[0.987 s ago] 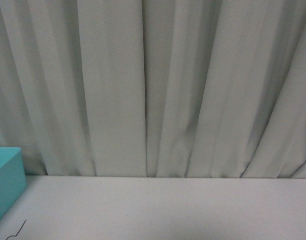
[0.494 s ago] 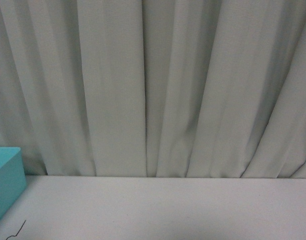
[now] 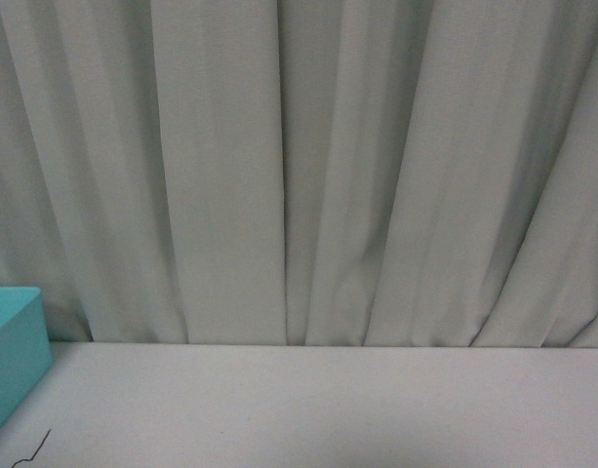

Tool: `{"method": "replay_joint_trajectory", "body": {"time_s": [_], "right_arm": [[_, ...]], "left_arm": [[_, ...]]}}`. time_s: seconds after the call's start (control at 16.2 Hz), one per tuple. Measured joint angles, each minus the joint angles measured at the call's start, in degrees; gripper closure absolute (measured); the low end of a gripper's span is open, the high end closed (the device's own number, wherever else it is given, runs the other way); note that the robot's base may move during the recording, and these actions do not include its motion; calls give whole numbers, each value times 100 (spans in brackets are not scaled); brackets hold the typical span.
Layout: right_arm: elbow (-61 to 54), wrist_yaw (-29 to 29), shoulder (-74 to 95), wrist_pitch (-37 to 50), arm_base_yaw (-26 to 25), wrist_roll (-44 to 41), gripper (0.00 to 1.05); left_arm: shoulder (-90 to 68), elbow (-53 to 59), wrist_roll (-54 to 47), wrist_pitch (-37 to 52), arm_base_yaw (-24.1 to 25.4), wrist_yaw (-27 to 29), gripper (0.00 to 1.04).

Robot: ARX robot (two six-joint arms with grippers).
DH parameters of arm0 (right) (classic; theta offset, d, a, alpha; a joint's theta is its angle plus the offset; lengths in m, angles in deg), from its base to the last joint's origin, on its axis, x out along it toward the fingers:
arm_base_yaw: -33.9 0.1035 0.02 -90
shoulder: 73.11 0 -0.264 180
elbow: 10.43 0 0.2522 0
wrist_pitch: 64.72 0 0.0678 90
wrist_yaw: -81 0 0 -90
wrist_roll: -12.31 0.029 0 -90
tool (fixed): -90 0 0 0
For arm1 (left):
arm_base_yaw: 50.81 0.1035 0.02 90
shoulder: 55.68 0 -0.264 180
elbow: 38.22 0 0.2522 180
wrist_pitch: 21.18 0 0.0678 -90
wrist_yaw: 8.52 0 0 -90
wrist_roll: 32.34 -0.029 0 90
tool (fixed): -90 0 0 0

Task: Wind up and store yellow beetle toy

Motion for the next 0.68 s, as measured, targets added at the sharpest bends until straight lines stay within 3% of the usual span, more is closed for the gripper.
{"method": "replay_joint_trajectory", "body": {"time_s": [0.68], "right_arm": [[0, 0, 0, 2, 0, 2, 7]], "left_arm": [[0, 0, -2, 0, 0, 0, 7]]}}
